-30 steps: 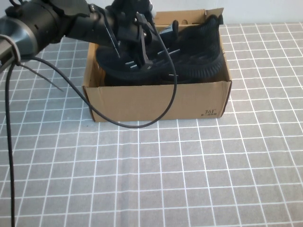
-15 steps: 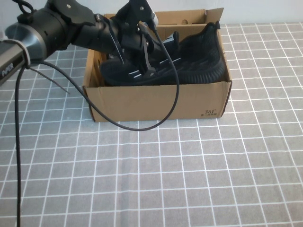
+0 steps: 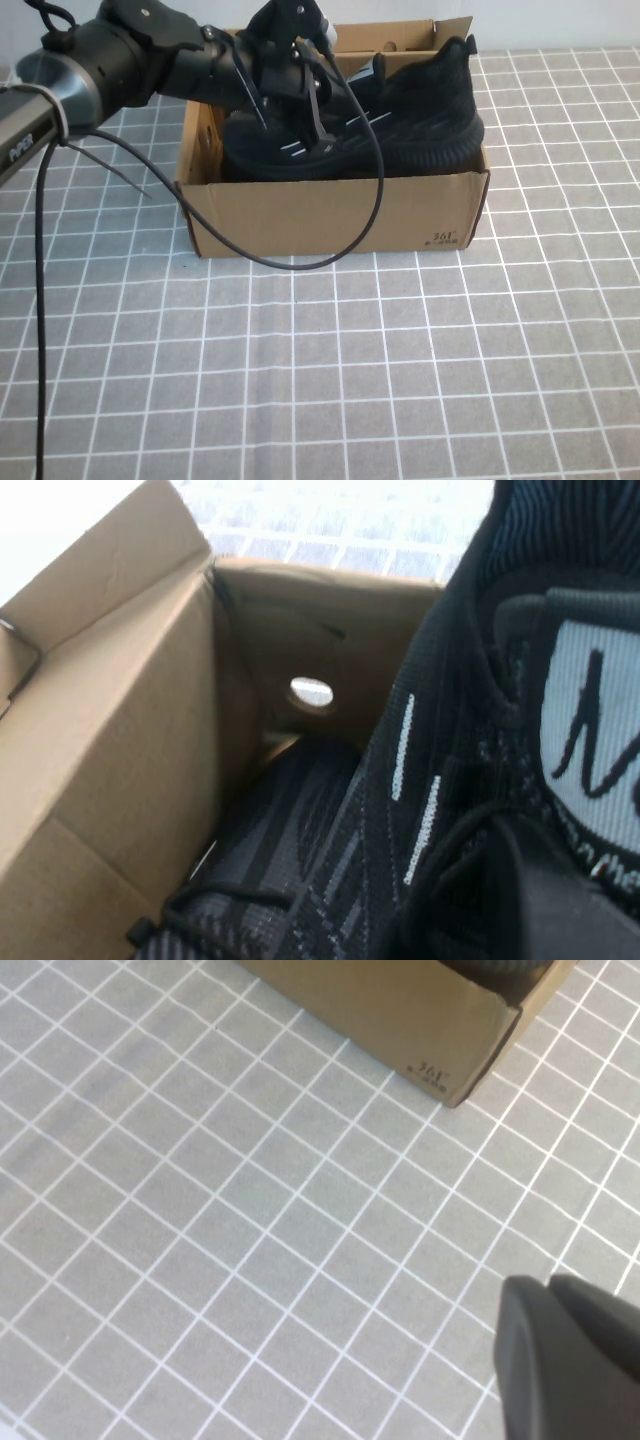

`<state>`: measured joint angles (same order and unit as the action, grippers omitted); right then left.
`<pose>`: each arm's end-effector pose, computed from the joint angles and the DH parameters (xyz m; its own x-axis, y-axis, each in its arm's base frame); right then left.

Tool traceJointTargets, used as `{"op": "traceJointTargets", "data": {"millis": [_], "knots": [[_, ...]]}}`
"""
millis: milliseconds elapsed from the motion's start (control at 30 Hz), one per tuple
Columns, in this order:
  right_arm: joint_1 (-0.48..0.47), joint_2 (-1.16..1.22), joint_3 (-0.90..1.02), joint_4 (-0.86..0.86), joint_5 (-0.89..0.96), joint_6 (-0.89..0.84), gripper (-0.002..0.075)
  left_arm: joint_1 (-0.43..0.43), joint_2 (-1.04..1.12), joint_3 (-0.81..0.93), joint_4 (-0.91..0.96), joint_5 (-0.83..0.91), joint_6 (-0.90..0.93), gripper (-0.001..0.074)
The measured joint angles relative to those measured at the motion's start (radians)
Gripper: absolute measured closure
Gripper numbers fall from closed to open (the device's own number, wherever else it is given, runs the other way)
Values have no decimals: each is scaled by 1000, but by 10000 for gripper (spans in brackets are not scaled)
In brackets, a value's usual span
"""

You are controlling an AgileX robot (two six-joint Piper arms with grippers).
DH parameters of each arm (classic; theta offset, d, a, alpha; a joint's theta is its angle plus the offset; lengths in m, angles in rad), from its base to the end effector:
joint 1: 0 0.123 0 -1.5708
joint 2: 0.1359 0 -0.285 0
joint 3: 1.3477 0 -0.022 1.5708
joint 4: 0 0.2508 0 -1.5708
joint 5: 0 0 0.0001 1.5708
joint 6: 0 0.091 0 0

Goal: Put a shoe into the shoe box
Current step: Place the shoe in the shoe box

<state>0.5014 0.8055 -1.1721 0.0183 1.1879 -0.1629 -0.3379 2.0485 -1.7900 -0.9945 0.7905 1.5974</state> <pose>0.1005 0.0569 0.4221 -0.5039 -0.4534 -0.7352 -0.5770 0.8101 -0.1042 0.4273 -0.2077 0.2893 0.0702 0.5693 -0.8191 0.9164 0.2876 0.2785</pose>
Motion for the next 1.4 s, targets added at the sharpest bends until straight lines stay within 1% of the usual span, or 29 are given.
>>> {"op": "traceJointTargets", "data": {"millis": [267,600,1000,1400], "knots": [[0,0,0,0,-22,0,742,0,7,-2,39,2,-1,708],[0,0,0,0,-24,0,742,0,71,-5,61,29,-28,708],[0,0,0,0,-24,0,742,0,130,-6,62,29,-27,708],[0,0,0,8,-24,0,742,0,137,-6,45,56,-35,708]]}}
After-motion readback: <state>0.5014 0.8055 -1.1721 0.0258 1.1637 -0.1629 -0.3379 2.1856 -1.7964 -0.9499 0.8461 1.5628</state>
